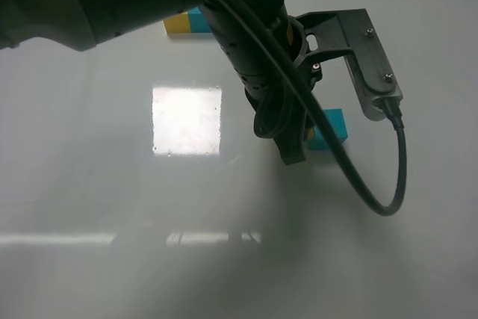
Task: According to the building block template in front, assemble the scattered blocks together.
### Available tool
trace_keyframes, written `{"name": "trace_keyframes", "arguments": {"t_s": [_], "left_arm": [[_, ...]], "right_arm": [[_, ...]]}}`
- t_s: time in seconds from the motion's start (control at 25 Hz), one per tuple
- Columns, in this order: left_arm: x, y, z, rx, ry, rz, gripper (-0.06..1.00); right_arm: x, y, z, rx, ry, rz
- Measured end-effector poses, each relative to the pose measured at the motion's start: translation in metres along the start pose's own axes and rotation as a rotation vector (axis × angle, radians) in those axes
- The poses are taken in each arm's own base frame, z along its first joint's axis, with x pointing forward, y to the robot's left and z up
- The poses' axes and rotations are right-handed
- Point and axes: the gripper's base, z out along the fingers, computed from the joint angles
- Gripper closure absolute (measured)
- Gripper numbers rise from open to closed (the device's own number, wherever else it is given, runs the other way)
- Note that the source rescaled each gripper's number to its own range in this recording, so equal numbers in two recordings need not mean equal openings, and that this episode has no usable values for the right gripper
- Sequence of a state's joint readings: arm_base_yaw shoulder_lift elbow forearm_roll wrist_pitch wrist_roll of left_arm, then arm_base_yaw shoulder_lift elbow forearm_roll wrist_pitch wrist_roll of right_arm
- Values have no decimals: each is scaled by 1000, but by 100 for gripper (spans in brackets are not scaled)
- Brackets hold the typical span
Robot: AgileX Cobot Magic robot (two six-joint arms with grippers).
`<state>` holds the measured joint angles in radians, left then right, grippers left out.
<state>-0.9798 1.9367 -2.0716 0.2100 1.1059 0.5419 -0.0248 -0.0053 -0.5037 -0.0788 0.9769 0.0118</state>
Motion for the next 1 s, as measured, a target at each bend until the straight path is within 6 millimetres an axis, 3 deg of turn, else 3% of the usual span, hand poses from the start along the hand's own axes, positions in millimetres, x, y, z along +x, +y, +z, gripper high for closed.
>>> {"name": "trace_keyframes", "arguments": {"t_s": [1.0], "left_arm": [[-3, -3, 10, 16, -18, -4, 88]], "right_arm": [[0, 0, 0, 0, 0, 0]]}}
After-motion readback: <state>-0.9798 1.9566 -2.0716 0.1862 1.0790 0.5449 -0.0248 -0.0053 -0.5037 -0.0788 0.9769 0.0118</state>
